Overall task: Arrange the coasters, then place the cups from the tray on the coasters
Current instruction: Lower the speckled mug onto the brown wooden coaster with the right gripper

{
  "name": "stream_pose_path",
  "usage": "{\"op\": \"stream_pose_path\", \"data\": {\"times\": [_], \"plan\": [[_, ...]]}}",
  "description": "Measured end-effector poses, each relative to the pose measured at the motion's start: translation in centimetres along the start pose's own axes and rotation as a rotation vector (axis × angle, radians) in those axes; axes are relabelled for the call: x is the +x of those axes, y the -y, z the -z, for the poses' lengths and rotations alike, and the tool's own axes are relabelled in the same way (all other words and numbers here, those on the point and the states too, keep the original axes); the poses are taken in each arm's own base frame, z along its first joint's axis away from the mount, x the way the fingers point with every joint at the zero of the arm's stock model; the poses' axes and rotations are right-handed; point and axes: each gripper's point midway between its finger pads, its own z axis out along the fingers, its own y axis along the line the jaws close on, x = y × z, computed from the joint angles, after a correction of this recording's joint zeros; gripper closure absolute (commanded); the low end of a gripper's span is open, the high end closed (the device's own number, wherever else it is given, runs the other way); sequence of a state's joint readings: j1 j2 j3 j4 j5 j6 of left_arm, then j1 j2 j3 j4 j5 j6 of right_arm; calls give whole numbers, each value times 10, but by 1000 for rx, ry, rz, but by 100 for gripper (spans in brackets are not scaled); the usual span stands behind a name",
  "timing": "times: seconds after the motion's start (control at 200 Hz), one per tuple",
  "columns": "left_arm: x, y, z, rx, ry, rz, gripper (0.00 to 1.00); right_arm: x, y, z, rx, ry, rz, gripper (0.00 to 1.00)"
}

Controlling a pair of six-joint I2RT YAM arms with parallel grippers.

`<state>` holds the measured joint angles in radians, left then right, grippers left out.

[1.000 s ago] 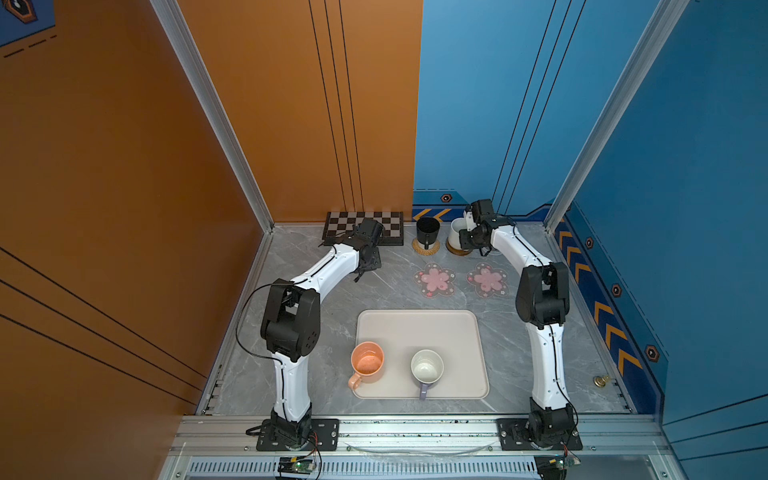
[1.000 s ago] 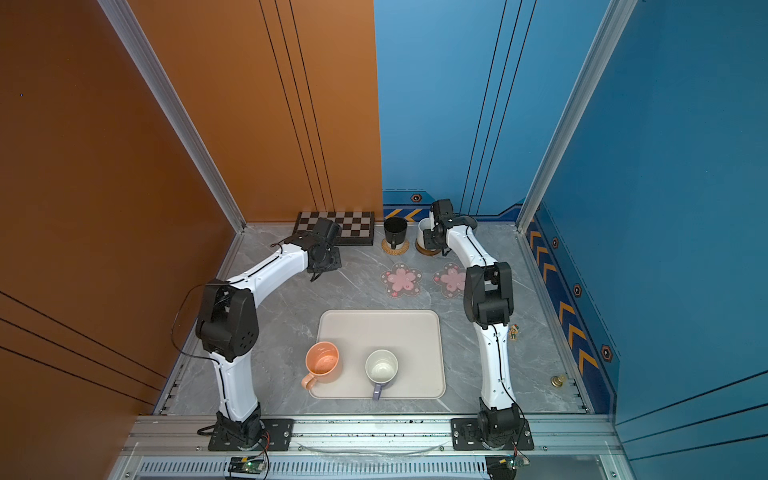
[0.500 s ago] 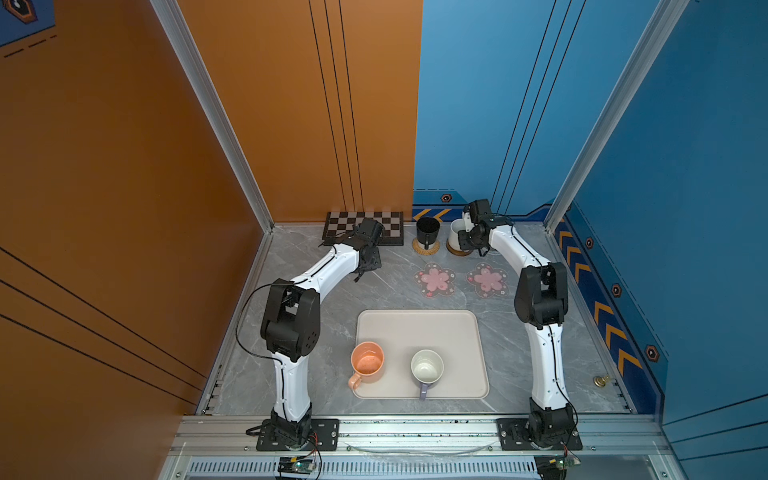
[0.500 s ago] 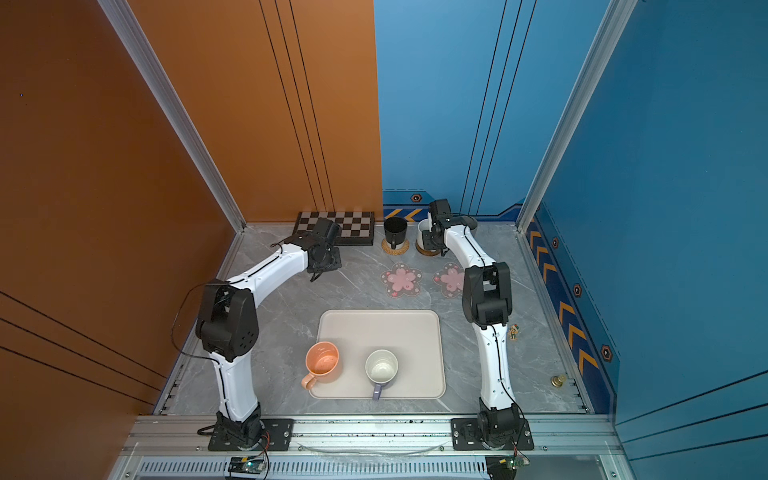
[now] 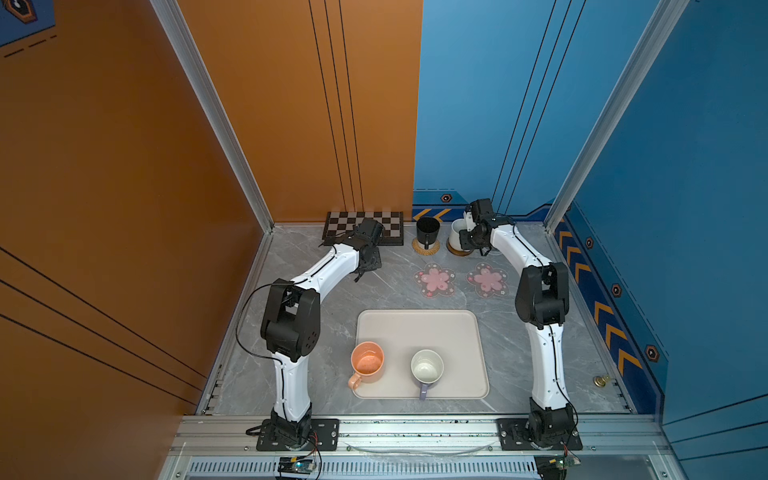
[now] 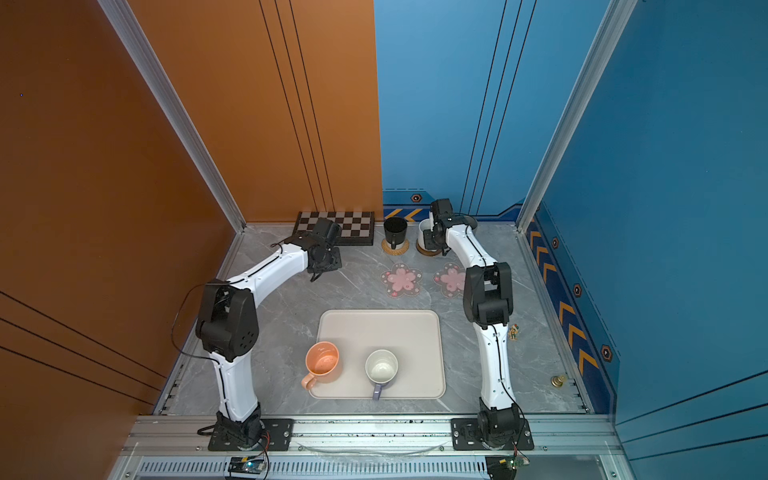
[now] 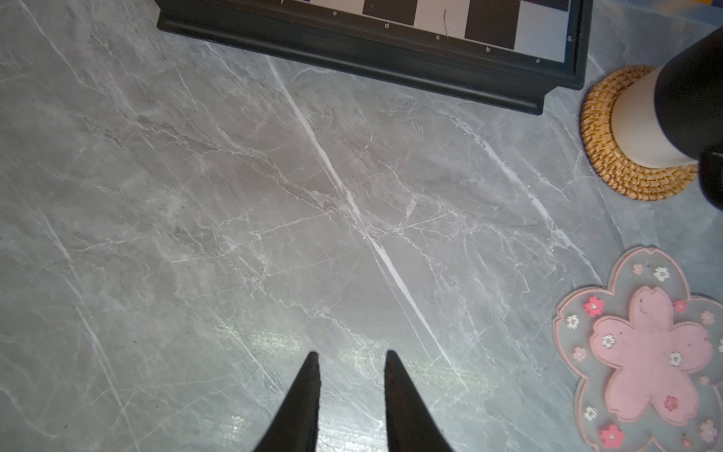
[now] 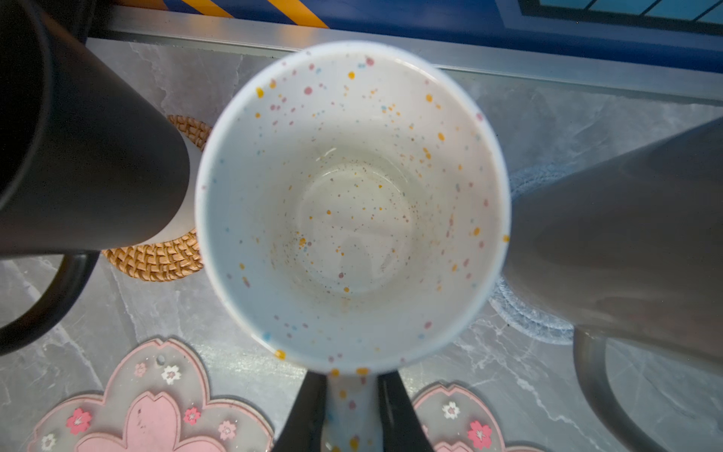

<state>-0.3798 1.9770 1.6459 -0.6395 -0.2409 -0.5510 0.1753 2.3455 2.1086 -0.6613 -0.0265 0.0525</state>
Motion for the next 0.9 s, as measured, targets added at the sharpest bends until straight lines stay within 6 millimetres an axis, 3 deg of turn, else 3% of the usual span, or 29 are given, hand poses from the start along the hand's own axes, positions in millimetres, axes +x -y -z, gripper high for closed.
{"op": "stream_pose_path", "data": {"times": [0.44, 0.586, 0.746, 0.901], "plan": [[0, 0, 0, 0, 0, 0, 71, 0, 2, 0, -2, 0, -11, 98], [0, 0, 0, 1, -1, 0, 71, 0, 2, 0, -1, 0, -10, 86], [0, 1, 0, 4, -2, 0, 70, -1, 0, 0, 4, 4, -2, 60], [1, 1, 0, 6, -4, 0, 70, -4, -1, 0, 4, 16, -12, 55]]}}
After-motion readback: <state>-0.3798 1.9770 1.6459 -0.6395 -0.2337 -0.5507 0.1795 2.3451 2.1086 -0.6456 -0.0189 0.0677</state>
